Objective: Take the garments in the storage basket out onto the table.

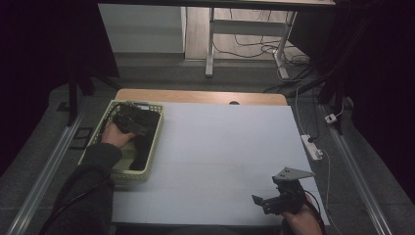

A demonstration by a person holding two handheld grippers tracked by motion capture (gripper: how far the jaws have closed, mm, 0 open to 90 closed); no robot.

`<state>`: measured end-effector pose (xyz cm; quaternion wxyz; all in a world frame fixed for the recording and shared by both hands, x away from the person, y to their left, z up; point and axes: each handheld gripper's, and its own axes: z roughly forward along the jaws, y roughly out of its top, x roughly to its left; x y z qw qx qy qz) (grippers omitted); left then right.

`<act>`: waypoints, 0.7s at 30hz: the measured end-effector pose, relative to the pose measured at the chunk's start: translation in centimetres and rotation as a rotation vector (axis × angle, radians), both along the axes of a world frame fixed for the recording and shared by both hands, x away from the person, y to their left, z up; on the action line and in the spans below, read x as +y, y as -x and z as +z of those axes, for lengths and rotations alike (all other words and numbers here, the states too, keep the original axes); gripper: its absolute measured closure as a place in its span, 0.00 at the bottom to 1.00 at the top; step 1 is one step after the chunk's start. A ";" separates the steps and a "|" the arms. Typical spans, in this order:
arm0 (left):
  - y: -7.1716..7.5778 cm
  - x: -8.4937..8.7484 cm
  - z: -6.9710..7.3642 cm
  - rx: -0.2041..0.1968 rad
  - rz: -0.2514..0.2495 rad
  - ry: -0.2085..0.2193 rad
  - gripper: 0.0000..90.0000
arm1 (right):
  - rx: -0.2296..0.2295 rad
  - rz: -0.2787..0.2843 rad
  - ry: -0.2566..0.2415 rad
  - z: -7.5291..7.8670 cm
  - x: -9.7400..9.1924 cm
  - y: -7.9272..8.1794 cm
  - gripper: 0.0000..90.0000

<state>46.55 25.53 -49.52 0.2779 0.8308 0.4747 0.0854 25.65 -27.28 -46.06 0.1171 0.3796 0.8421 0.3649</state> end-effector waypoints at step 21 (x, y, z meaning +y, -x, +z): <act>-0.7 -0.5 -1.7 0.115 0.080 -0.075 0.62 | 0.001 0.007 0.010 0.0 0.1 0.0 0.00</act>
